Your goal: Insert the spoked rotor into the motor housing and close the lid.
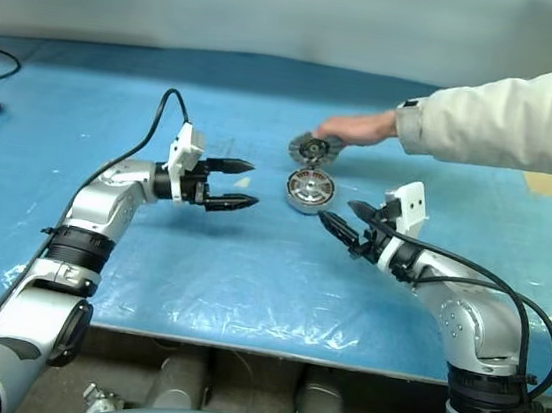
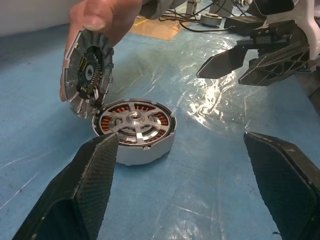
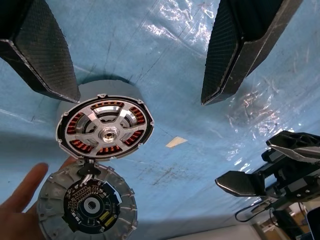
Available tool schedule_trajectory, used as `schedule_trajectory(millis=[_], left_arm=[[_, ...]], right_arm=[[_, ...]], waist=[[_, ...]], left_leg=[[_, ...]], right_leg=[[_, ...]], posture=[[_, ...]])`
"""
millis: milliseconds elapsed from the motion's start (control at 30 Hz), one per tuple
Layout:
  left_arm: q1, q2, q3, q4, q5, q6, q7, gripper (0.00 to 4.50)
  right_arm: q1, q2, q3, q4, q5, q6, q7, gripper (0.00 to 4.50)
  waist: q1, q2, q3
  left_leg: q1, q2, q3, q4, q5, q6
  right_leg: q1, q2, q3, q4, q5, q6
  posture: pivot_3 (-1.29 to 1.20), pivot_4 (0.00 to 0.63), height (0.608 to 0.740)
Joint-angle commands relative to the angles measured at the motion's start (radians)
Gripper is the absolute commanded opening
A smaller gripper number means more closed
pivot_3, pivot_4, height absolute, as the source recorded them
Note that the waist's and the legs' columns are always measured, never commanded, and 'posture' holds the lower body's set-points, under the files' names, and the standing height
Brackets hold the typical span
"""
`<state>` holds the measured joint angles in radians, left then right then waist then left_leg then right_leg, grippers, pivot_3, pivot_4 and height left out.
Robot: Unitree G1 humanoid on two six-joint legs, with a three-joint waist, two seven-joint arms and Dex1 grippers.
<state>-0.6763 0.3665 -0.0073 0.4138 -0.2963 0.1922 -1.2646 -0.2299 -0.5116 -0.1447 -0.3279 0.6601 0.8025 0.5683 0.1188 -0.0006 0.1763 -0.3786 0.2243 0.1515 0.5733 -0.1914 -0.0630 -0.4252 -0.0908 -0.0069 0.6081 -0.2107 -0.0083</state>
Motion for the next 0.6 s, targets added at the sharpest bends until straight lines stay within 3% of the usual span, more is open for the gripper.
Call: schedule_trajectory(millis=[33,433,600], left_arm=[[-0.013,0.009,0.008,-0.015,-0.023,-0.021,0.0,4.18],[-0.027,0.027,0.042,0.0,-0.045,-0.021,0.042,4.18],[-0.017,0.033,0.043,-0.012,-0.051,-0.026,0.06,4.18]], right_arm=[[-0.032,-0.006,0.001,-0.007,0.0,-0.024,0.019,4.07],[-0.136,-0.003,0.012,0.089,-0.036,-0.057,0.06,4.07],[-0.15,0.011,0.03,0.106,-0.045,-0.065,0.072,2.8]], waist=[[0.0,0.0,0.0],[-0.007,0.0,0.0],[-0.014,0.0,0.0]], left_leg=[[0.0,0.0,0.0,0.0,0.0,0.0],[0.0,0.0,0.0,0.002,0.0,0.0],[-0.001,0.0,0.0,0.003,0.0,0.0]], right_leg=[[0.0,0.0,0.0,0.0,0.0,0.0],[0.0,0.0,0.0,0.002,0.0,0.0],[0.0,0.0,0.0,0.002,0.0,0.0]], posture=[[0.0,0.15,0.74],[0.0,0.15,0.74],[0.0,0.15,0.74]])
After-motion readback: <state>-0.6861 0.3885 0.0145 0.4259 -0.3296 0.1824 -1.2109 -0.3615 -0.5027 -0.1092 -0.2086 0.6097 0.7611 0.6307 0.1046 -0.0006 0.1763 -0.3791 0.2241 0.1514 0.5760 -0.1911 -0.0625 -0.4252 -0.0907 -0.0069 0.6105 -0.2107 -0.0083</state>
